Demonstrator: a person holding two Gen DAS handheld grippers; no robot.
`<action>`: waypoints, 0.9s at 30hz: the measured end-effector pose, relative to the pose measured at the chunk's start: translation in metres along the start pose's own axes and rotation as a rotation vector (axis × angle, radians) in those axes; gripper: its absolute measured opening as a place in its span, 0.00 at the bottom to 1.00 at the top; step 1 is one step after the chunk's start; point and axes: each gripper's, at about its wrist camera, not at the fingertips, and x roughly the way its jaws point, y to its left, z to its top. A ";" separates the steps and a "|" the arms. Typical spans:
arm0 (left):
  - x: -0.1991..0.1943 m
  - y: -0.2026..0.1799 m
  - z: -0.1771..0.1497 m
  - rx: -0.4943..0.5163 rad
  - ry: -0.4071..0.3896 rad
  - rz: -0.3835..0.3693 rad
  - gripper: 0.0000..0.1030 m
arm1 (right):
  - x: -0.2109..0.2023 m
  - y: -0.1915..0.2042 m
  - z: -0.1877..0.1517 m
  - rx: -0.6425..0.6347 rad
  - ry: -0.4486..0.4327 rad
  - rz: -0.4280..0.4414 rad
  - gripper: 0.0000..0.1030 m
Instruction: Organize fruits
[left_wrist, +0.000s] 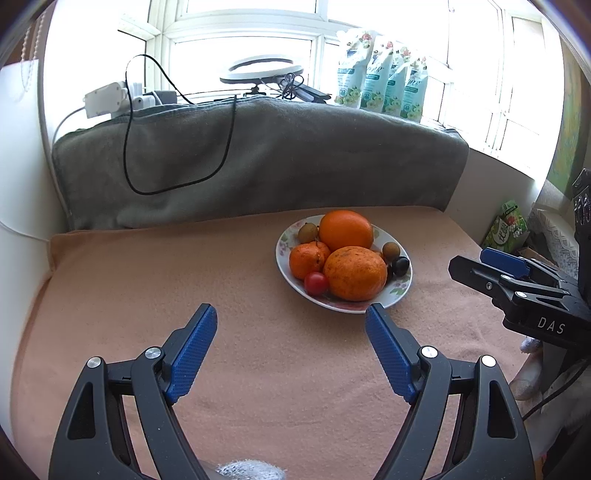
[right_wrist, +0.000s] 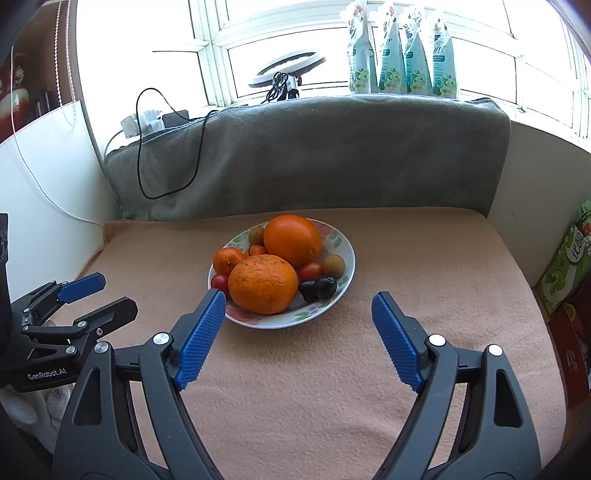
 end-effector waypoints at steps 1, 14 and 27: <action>0.000 0.000 0.000 0.000 0.000 0.001 0.80 | 0.000 0.000 0.000 0.000 0.000 0.001 0.82; -0.004 -0.002 0.000 0.002 -0.008 0.011 0.80 | 0.000 -0.001 -0.003 -0.001 0.003 -0.001 0.82; -0.004 -0.002 0.000 0.000 -0.015 0.030 0.80 | 0.002 -0.001 -0.003 -0.004 0.009 -0.003 0.82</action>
